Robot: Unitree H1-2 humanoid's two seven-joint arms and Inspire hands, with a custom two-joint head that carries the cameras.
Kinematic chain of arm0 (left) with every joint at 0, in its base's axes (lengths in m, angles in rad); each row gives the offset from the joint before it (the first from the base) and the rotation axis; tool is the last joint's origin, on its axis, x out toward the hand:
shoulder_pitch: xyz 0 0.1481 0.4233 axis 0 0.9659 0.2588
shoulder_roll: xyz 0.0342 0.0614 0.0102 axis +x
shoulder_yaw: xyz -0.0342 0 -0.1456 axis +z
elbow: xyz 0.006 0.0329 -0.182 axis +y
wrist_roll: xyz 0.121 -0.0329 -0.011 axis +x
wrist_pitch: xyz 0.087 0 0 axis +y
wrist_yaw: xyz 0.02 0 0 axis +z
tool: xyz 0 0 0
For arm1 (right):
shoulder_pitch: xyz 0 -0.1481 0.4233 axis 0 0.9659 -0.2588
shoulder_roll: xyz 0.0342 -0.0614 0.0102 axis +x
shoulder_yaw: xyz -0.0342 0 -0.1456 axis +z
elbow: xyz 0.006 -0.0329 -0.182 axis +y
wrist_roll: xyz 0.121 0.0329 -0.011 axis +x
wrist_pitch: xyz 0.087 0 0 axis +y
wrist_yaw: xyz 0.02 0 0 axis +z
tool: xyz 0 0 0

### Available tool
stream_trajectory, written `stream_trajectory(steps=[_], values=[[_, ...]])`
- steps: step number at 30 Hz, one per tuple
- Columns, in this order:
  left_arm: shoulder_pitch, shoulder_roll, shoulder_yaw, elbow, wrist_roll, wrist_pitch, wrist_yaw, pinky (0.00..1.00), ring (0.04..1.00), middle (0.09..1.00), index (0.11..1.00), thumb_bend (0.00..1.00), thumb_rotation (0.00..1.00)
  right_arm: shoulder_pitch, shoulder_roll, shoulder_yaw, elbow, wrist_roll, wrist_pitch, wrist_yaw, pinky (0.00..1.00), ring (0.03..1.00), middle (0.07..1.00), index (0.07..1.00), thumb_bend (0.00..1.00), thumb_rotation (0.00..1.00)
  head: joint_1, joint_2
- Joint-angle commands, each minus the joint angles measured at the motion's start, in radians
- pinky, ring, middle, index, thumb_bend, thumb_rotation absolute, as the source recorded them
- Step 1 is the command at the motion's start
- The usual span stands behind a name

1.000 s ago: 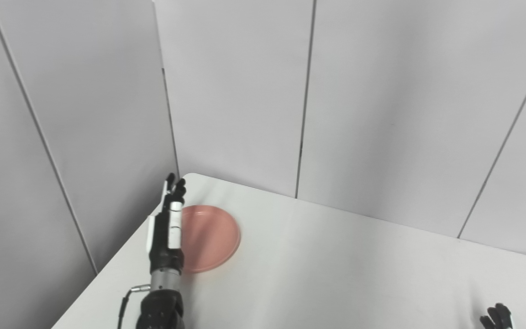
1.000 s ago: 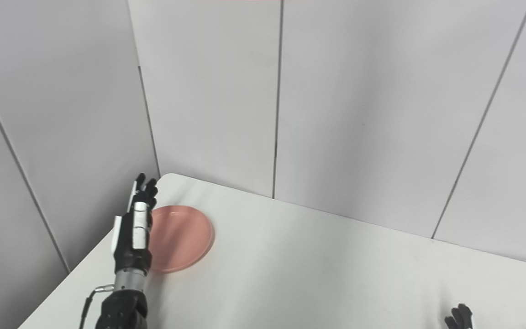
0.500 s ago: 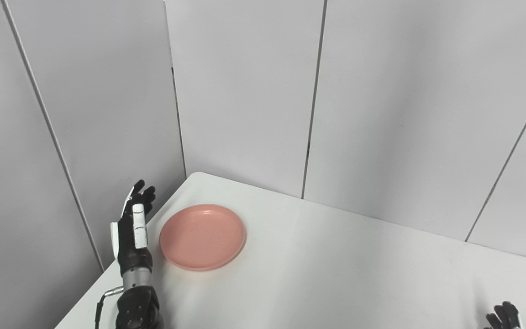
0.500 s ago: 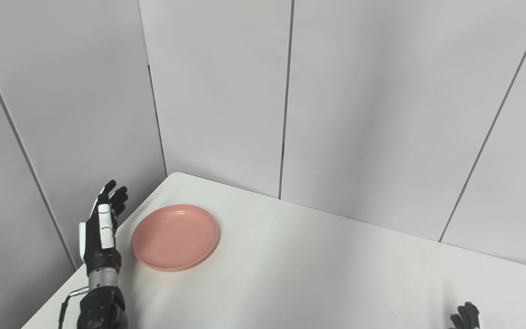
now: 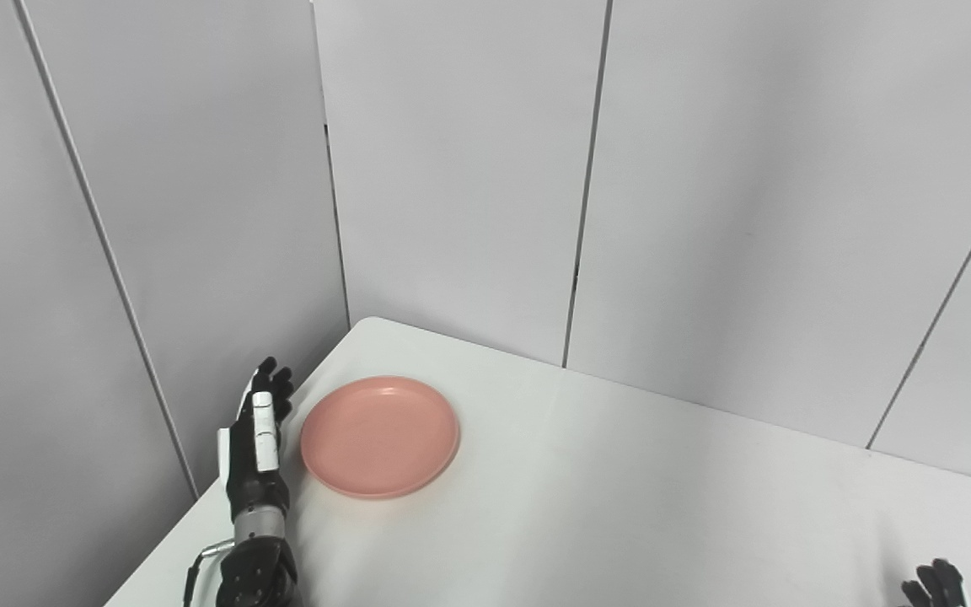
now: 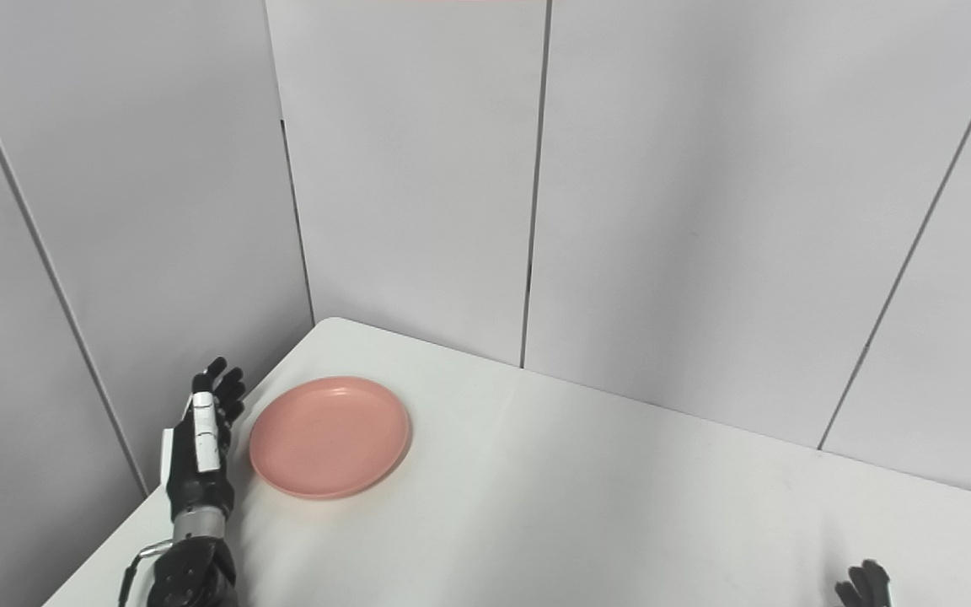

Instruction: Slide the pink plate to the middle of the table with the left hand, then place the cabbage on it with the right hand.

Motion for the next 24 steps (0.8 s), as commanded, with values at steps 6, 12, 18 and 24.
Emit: stream_trajectory(steps=[6, 12, 18, 24], values=[[-0.03, -0.021, -0.047, -0.041, -0.058, 0.053, -0.073, 0.91, 0.902, 0.88, 0.869, 0.82, 1.0, 0.036, -0.001, -0.005, 0.031, -0.001, -0.025, 0.002, 1.0, 1.0, 1.0, 1.0, 0.66, 0.9, -0.001, 0.004], [-0.026, -0.053, -0.087, -0.089, -0.045, 0.104, -0.063, 0.91, 0.898, 0.872, 0.856, 0.8, 0.99, 0.033, -0.005, -0.006, 0.044, -0.014, -0.03, -0.002, 1.0, 1.0, 1.0, 1.0, 0.67, 0.9, -0.004, 0.006], [-0.027, -0.078, -0.111, -0.107, -0.064, 0.13, -0.082, 0.9, 0.892, 0.864, 0.854, 0.81, 0.98, 0.03, -0.002, -0.007, 0.04, -0.006, -0.013, -0.001, 1.0, 1.0, 1.0, 1.0, 0.69, 0.87, -0.004, 0.005], [-0.026, -0.095, -0.126, -0.102, -0.077, 0.124, -0.105, 0.88, 0.874, 0.851, 0.84, 0.8, 0.98, 0.03, -0.001, -0.004, 0.037, -0.023, -0.007, -0.011, 1.0, 1.0, 1.0, 1.0, 0.69, 0.88, -0.017, 0.008]])
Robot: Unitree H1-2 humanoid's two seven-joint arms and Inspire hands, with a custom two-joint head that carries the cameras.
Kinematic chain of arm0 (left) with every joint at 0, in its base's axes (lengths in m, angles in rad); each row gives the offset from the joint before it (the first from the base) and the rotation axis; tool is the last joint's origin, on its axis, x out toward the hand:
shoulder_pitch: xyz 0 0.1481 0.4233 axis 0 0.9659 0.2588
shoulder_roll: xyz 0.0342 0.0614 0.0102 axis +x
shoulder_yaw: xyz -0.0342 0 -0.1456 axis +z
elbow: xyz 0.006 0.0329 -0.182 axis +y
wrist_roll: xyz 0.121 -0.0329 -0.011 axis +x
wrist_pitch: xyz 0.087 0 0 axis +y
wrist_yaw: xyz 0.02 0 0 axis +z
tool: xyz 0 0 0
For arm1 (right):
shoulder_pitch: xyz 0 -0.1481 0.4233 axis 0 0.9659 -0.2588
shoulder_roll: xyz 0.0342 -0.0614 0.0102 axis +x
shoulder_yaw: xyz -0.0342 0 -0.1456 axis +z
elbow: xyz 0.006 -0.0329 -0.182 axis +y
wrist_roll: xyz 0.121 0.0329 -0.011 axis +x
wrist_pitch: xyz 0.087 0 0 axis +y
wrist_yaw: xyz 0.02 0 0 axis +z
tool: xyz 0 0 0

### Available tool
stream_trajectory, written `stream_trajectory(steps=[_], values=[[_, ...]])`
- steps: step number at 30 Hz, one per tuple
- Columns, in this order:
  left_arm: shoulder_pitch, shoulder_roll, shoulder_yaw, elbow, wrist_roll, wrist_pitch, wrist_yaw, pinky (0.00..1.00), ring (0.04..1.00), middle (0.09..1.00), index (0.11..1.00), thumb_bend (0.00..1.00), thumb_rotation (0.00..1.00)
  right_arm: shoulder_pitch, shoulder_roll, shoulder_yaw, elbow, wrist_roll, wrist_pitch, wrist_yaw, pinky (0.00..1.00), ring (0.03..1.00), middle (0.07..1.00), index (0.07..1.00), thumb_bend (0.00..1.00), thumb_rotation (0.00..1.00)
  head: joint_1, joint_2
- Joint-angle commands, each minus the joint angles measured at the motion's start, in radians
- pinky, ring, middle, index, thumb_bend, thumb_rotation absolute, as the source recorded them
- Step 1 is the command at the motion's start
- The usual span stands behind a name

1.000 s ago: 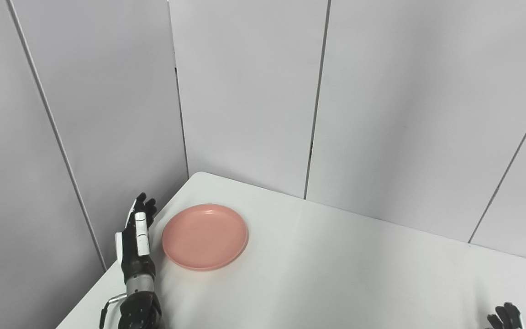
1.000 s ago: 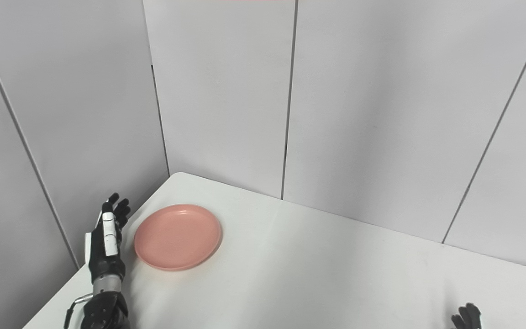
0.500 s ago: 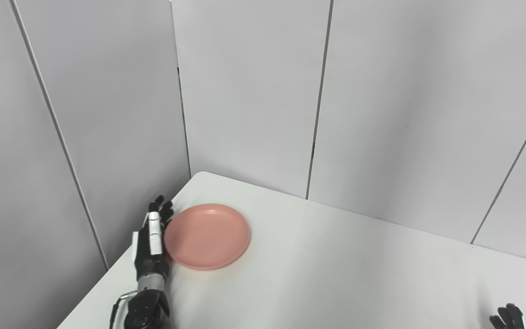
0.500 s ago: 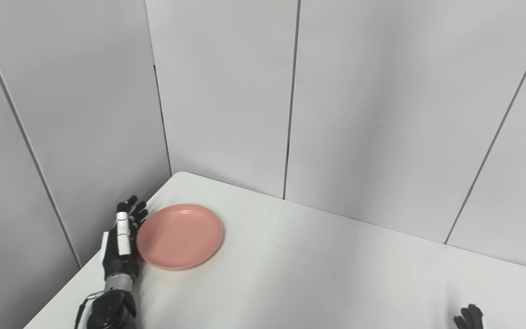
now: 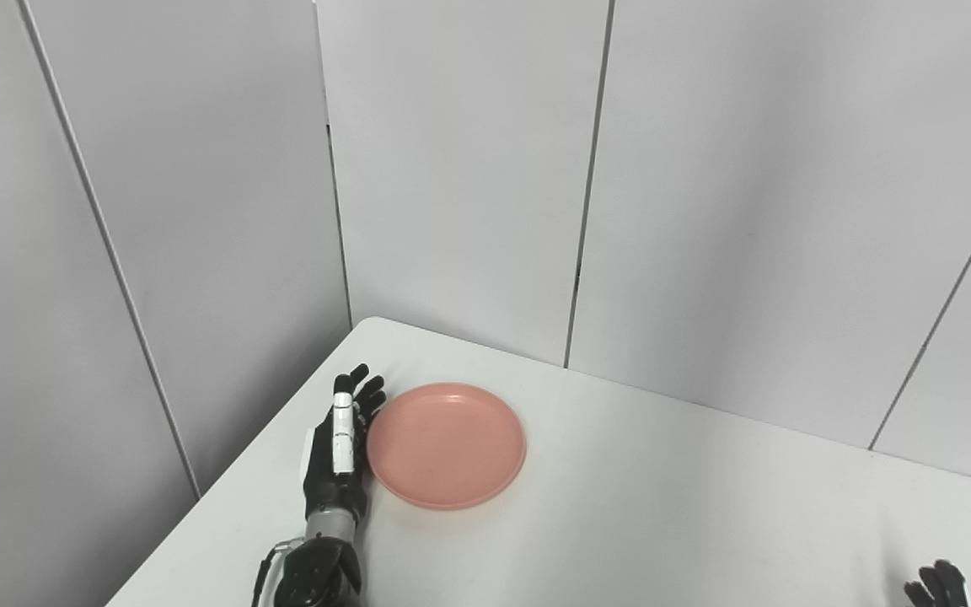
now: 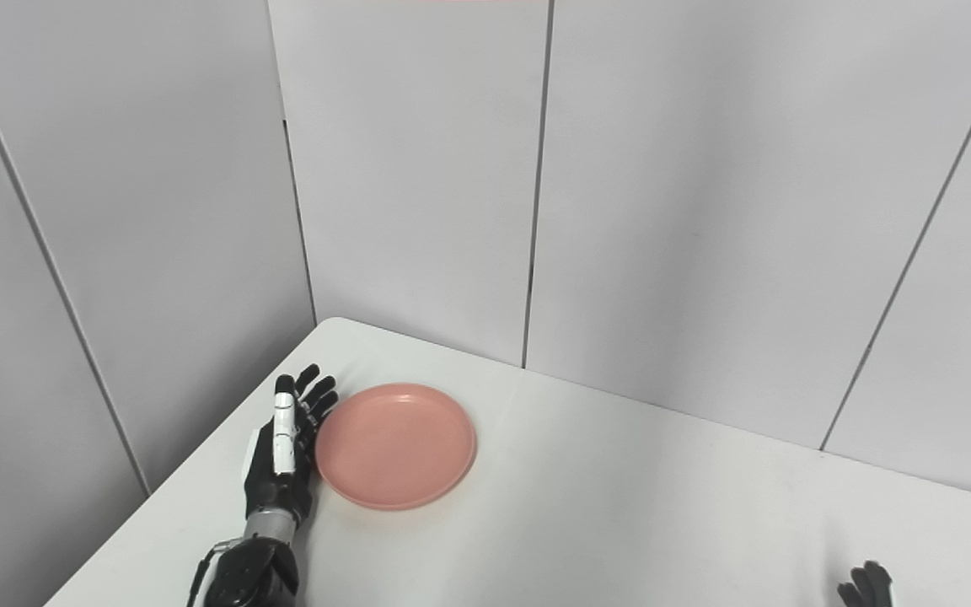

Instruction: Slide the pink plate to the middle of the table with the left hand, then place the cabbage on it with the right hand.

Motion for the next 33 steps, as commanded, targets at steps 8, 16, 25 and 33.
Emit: stream_trajectory(steps=[8, 16, 25, 33], values=[[-0.01, -0.038, -0.041, -0.023, 0.001, 0.026, -0.046, 0.85, 0.847, 0.819, 0.809, 0.79, 0.97, 0.036, 0.006, 0.002, 0.023, -0.009, -0.01, -0.007, 1.0, 1.0, 1.0, 1.0, 0.68, 0.9, -0.048, 0.021], [0.021, -0.067, -0.133, -0.087, 0.042, 0.07, -0.083, 0.87, 0.859, 0.83, 0.817, 0.78, 1.0, 0.036, 0.018, 0.004, 0.008, -0.033, -0.014, -0.028, 0.88, 0.917, 0.935, 0.952, 0.74, 0.89, -0.116, 0.055], [0.089, -0.106, -0.225, -0.257, 0.074, 0.19, -0.117, 0.88, 0.869, 0.838, 0.824, 0.75, 1.0, 0.052, 0.021, 0.018, -0.076, -0.072, 0.034, -0.037, 1.0, 0.959, 0.96, 0.966, 0.69, 0.92, -0.236, 0.121], [0.13, -0.113, -0.257, -0.324, 0.055, 0.254, -0.179, 0.87, 0.859, 0.831, 0.813, 0.75, 1.0, 0.076, 0.029, 0.033, -0.167, -0.057, 0.085, -0.036, 1.0, 0.941, 0.953, 0.968, 0.63, 0.88, -0.352, 0.16]])
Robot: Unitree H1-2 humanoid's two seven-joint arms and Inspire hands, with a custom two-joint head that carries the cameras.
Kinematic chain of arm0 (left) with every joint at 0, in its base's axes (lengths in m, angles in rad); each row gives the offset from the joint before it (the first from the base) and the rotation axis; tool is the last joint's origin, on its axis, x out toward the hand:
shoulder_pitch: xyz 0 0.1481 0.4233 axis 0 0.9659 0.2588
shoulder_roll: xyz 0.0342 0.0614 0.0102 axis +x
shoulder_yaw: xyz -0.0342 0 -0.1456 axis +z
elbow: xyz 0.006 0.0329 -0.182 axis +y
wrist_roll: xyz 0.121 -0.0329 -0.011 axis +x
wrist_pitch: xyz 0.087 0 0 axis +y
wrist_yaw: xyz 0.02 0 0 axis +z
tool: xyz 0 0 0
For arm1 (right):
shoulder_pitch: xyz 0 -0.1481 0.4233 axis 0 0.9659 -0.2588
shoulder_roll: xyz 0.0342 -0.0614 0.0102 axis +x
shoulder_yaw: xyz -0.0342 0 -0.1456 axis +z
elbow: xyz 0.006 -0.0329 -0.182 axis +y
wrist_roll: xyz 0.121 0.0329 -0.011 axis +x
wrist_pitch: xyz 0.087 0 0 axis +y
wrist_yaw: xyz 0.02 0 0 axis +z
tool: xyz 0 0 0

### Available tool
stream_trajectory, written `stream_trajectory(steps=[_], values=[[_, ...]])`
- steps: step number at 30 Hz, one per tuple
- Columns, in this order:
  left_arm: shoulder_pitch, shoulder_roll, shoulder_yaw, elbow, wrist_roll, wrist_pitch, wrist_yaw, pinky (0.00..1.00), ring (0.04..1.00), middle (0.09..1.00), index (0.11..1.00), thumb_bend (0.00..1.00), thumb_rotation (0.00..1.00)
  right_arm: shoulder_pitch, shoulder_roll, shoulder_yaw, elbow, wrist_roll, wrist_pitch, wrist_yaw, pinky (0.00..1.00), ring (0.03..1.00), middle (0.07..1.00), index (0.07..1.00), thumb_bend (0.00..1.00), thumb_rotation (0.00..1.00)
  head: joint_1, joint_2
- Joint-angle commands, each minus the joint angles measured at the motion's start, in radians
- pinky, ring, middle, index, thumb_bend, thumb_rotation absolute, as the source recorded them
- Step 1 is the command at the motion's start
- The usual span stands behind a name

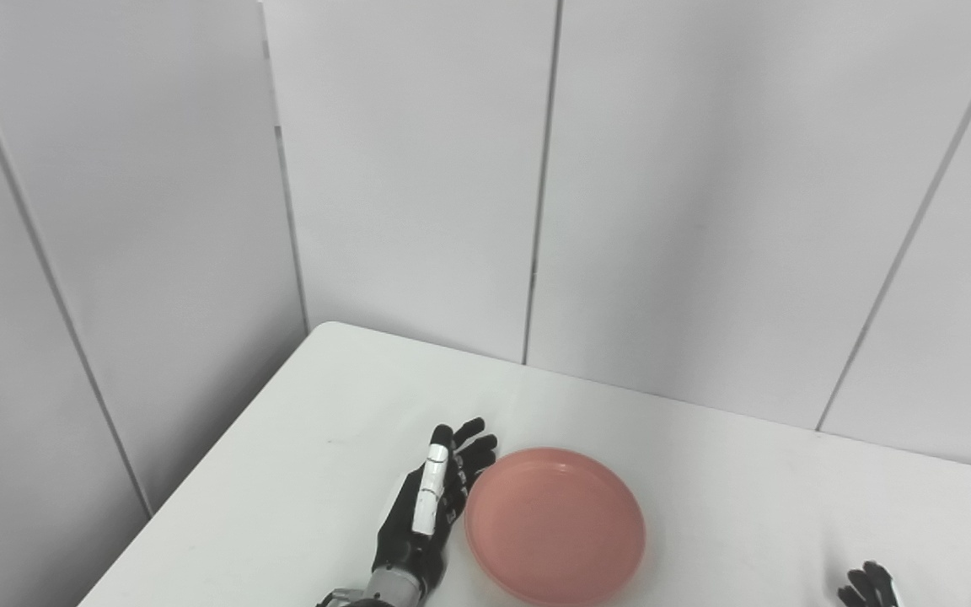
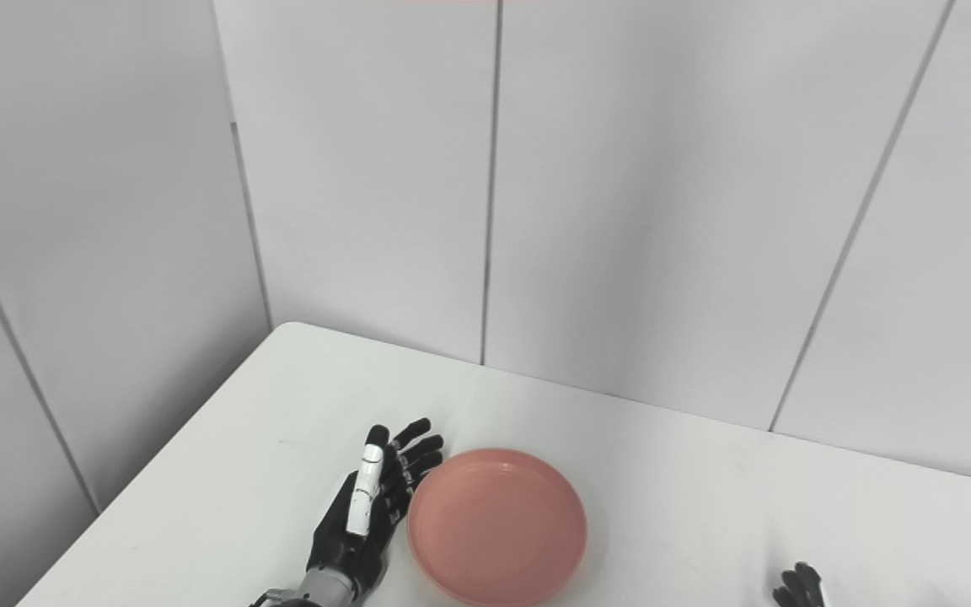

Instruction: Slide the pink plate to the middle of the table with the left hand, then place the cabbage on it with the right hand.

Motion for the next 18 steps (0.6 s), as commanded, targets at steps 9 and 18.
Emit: stream_trajectory(steps=[9, 18], values=[[0.066, 0.038, -0.077, -0.069, -0.013, 0.036, -0.137, 0.89, 0.875, 0.842, 0.828, 0.81, 1.0, 0.04, 0.047, 0.038, -0.142, -0.031, 0.028, -0.025, 0.95, 0.922, 0.936, 0.952, 0.64, 0.76, -0.15, 0.032], [0.101, 0.064, -0.087, -0.127, -0.056, 0.103, -0.208, 0.89, 0.878, 0.854, 0.831, 0.82, 0.99, 0.046, 0.111, 0.085, -0.186, -0.115, 0.073, -0.069, 0.99, 0.936, 0.939, 0.963, 0.64, 0.79, -0.309, 0.091]])
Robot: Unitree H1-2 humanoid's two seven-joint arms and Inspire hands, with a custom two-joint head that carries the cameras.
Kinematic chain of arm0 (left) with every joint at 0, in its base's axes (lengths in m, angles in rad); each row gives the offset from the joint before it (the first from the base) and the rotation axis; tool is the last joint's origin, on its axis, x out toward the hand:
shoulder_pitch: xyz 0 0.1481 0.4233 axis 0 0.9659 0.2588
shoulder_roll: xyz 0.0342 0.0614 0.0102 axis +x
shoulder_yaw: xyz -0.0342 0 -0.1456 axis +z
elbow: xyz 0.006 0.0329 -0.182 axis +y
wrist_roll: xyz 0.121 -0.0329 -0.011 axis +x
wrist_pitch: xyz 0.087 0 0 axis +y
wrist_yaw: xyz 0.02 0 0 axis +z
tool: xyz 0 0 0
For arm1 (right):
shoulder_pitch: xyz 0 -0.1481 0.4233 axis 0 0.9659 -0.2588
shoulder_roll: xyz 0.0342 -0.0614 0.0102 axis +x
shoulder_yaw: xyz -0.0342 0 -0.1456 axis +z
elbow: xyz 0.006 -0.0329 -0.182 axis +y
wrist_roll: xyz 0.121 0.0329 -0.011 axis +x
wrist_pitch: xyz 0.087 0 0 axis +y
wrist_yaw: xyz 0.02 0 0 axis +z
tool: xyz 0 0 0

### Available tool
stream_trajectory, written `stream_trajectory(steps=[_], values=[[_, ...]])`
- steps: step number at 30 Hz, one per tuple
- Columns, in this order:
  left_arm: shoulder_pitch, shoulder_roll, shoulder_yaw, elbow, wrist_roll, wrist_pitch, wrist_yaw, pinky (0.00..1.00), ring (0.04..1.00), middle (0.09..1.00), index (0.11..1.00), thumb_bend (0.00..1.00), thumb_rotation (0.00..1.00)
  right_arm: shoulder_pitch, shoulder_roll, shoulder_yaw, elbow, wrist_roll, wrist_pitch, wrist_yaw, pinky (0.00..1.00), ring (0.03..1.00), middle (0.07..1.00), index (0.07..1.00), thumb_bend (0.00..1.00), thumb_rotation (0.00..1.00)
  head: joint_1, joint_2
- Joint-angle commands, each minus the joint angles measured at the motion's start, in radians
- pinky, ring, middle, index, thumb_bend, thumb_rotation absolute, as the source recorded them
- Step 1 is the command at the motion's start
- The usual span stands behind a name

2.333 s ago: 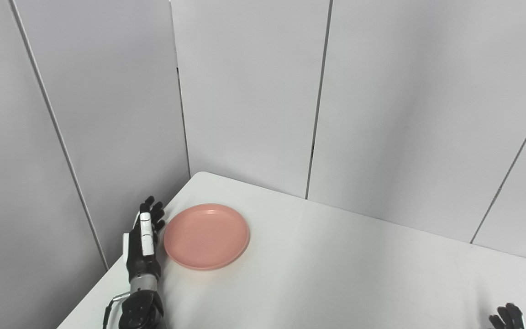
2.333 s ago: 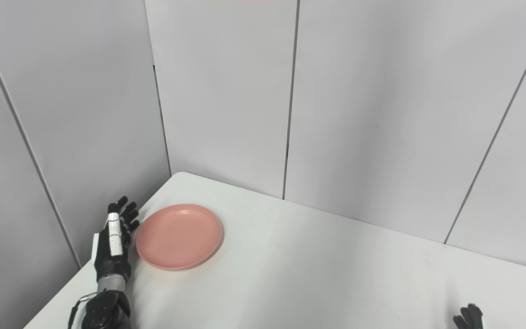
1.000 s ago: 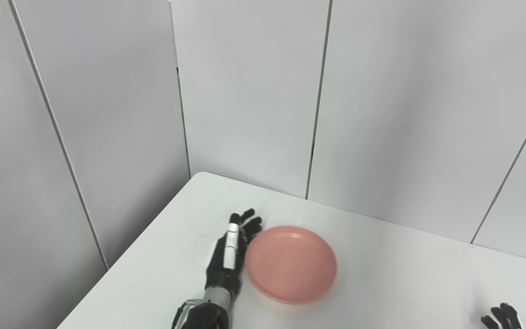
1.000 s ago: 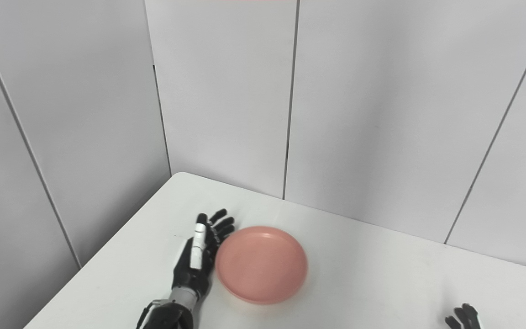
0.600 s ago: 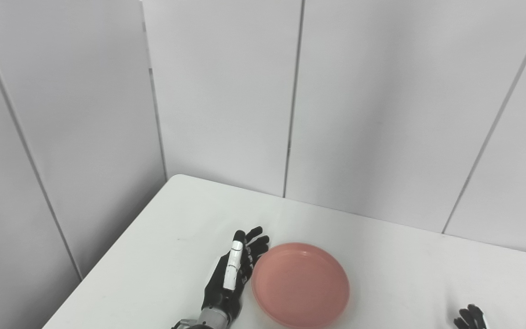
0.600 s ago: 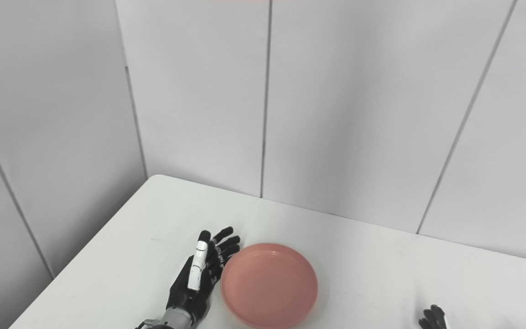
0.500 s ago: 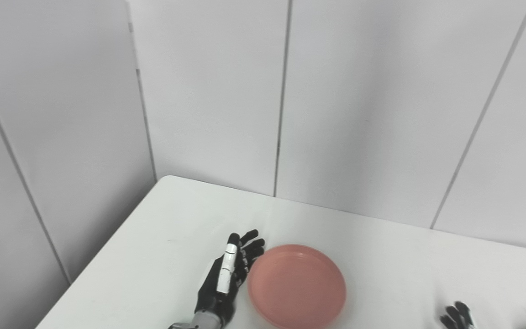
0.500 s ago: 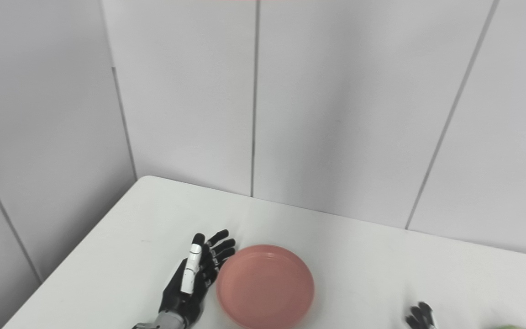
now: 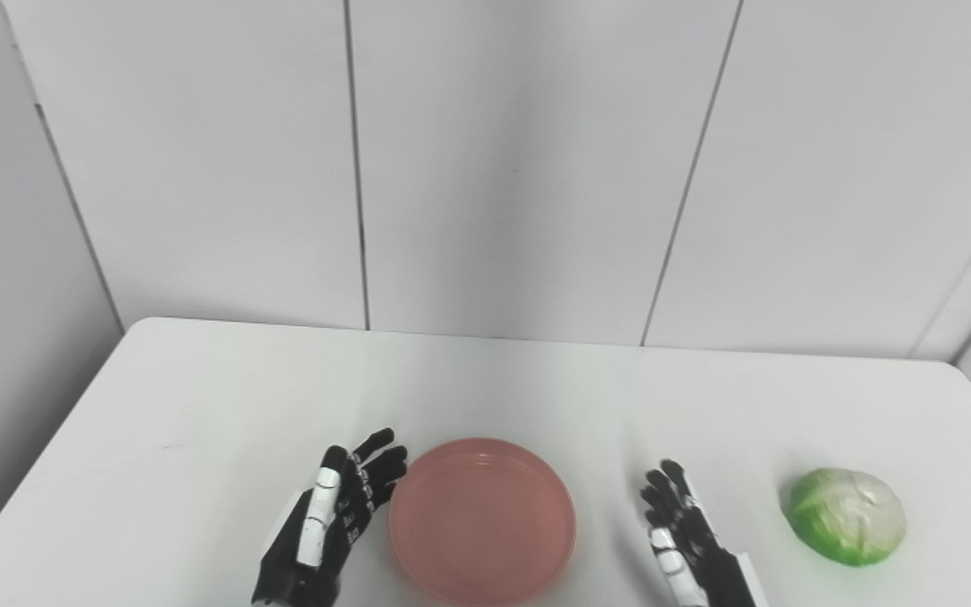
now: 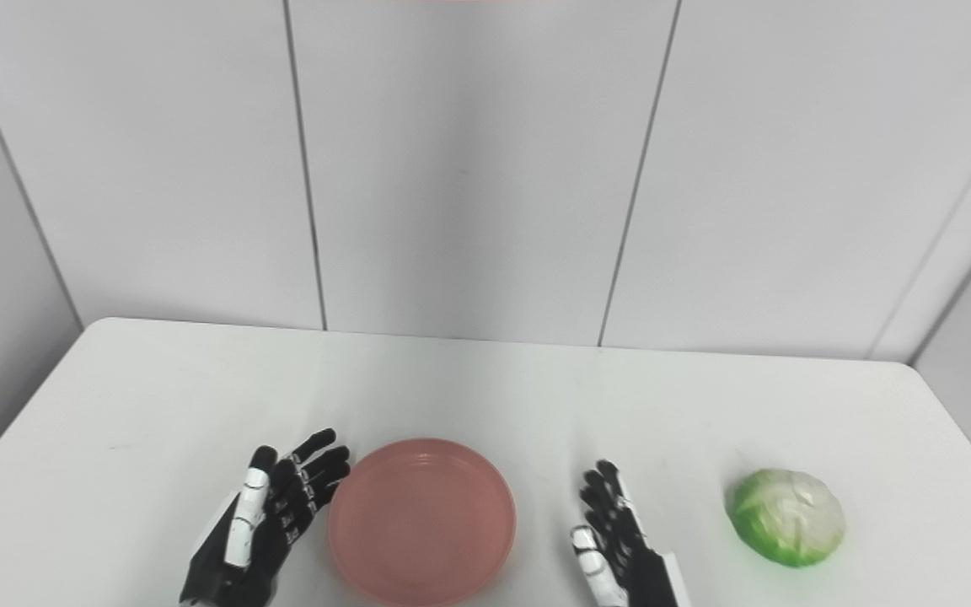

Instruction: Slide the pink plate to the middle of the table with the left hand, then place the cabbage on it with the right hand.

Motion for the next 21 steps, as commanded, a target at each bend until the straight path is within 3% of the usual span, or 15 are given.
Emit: stream_trajectory(steps=[1, 10, 21], values=[[0.011, 0.01, -0.004, -0.027, -0.035, 0.043, -0.034, 0.89, 0.878, 0.854, 0.832, 0.82, 0.97, -0.012, 0.018, 0.01, -0.047, -0.013, 0.009, -0.011, 0.99, 0.934, 0.936, 0.962, 0.64, 0.79, 0.001, 0.0], [0.025, 0.03, -0.019, -0.101, -0.053, 0.122, -0.049, 0.85, 0.852, 0.83, 0.812, 0.83, 0.95, -0.03, 0.052, 0.033, -0.066, -0.065, 0.051, -0.037, 0.98, 0.929, 0.929, 0.958, 0.64, 0.81, -0.095, 0.04], [0.033, 0.035, -0.043, -0.101, -0.06, 0.089, -0.087, 0.85, 0.856, 0.837, 0.822, 0.84, 0.93, -0.032, 0.058, 0.037, -0.08, -0.068, 0.067, -0.043, 0.98, 0.935, 0.936, 0.959, 0.66, 0.8, -0.091, 0.05]])
